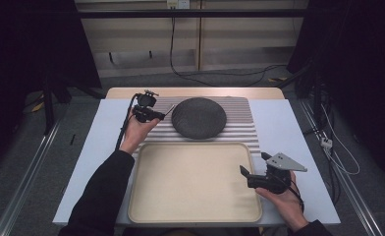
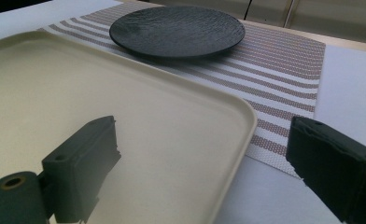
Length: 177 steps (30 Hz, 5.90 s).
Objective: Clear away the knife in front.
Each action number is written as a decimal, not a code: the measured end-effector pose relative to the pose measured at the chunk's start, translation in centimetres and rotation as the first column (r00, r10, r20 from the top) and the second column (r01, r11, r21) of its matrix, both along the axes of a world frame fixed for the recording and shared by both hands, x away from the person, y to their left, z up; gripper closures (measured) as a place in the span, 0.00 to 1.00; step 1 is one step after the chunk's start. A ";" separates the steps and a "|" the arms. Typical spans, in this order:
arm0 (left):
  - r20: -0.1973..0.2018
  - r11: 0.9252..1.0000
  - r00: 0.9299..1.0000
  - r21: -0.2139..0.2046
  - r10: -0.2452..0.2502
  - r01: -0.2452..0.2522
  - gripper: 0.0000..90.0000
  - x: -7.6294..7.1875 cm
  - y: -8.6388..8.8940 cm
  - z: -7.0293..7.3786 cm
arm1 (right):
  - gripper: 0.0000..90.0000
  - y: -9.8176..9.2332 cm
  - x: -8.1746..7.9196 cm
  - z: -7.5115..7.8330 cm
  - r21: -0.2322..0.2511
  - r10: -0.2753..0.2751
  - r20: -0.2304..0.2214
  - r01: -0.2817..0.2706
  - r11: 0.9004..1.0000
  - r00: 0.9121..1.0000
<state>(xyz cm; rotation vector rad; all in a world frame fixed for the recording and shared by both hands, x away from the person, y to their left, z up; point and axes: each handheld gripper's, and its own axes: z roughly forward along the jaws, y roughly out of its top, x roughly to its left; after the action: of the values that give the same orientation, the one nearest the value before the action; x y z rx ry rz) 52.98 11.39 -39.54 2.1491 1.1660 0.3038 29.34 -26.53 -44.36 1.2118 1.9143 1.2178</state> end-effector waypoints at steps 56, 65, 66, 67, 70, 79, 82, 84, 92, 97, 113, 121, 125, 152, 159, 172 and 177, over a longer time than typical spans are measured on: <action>-0.048 0.988 0.989 0.066 -0.139 0.142 0.89 -14.8 -0.9 -2.9 | 0.10 0.1 -0.1 0.1 -0.019 -0.009 0.007 0.009 1.000 1.000; -0.089 0.984 0.985 0.086 -0.149 0.157 0.89 -15.4 -1.7 -4.1 | 0.10 0.1 -0.1 0.1 -0.019 -0.008 0.007 0.008 1.000 1.000; -0.089 0.984 0.985 0.088 -0.145 0.153 0.89 -15.5 -1.8 -4.1 | 0.10 0.1 -0.1 0.1 -0.019 -0.008 0.007 0.008 1.000 1.000; -0.088 0.985 0.986 0.086 -0.143 0.150 0.89 -15.6 -1.9 -4.2 | 0.10 0.1 -0.1 0.1 -0.018 -0.008 0.006 0.008 1.000 1.000; -0.093 0.987 0.986 0.079 -0.136 0.143 0.89 -15.9 -1.9 -4.2 | 0.10 0.1 -0.2 0.1 -0.018 -0.009 0.005 0.010 1.000 1.000; -0.086 0.988 0.988 0.068 -0.130 0.136 0.88 -16.7 -1.9 -4.3 | 0.10 0.1 -0.1 0.1 -0.020 -0.013 0.004 0.013 1.000 1.000; -0.101 0.987 0.984 0.051 -0.148 0.154 0.88 -16.4 -1.5 -4.3 | 0.10 0.1 -0.1 0.0 -0.020 -0.011 0.004 0.011 1.000 1.000; -0.105 0.986 0.982 0.040 -0.160 0.165 0.88 -16.4 -1.4 -4.3 | 0.10 0.1 -0.1 0.0 -0.020 -0.006 0.005 0.006 1.000 1.000; -0.066 0.969 0.969 0.062 -0.236 0.240 0.60 -16.5 -1.4 -4.3 | 0.10 0.1 -0.1 0.0 -0.020 -0.003 0.006 0.004 1.000 1.000; 0.012 0.973 0.975 0.074 -0.220 0.219 0.38 -16.5 -1.2 -3.9 | 0.10 0.1 -0.1 0.0 -0.018 -0.001 0.006 0.002 1.000 1.000; 0.053 0.931 0.930 0.023 -0.364 0.363 0.86 -17.0 -3.1 -3.8 | 0.10 -0.1 -0.2 0.0 -0.011 -0.004 0.005 0.004 1.000 1.000; 0.015 0.928 0.928 0.049 -0.371 0.370 1.00 -16.7 -3.2 -5.0 | 0.10 0.0 -0.1 0.0 -0.017 -0.008 0.004 0.008 1.000 1.000; 0.021 0.931 0.932 0.057 -0.361 0.360 1.00 -16.4 -2.8 -5.0 | 0.10 0.1 -0.1 0.0 -0.020 -0.008 0.004 0.008 1.000 1.000; 0.027 0.943 0.947 0.097 -0.322 0.318 1.00 -15.6 -1.1 -4.9 | 0.10 0.1 -0.1 0.0 -0.024 -0.004 0.006 0.004 1.000 1.000; 0.021 0.947 0.951 0.104 -0.309 0.305 1.00 -15.5 -0.5 -4.8 | 0.10 0.1 -0.1 0.0 -0.023 -0.003 0.005 0.003 1.000 1.000; 0.017 0.949 0.953 0.098 -0.301 0.298 1.00 -15.5 0.6 -4.8 | 0.10 0.1 -0.1 0.0 -0.021 -0.003 0.004 0.003 1.000 1.000; 0.006 0.951 0.955 0.091 -0.297 0.295 1.00 -15.3 1.0 -4.8 | 0.10 0.2 -0.1 0.0 -0.021 -0.002 0.004 0.003 1.000 1.000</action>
<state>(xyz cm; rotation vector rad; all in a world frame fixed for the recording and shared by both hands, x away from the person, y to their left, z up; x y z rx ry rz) 37.69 12.43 -44.30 2.3546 0.8155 0.2452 29.26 -26.38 -44.34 1.2001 1.9176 1.1952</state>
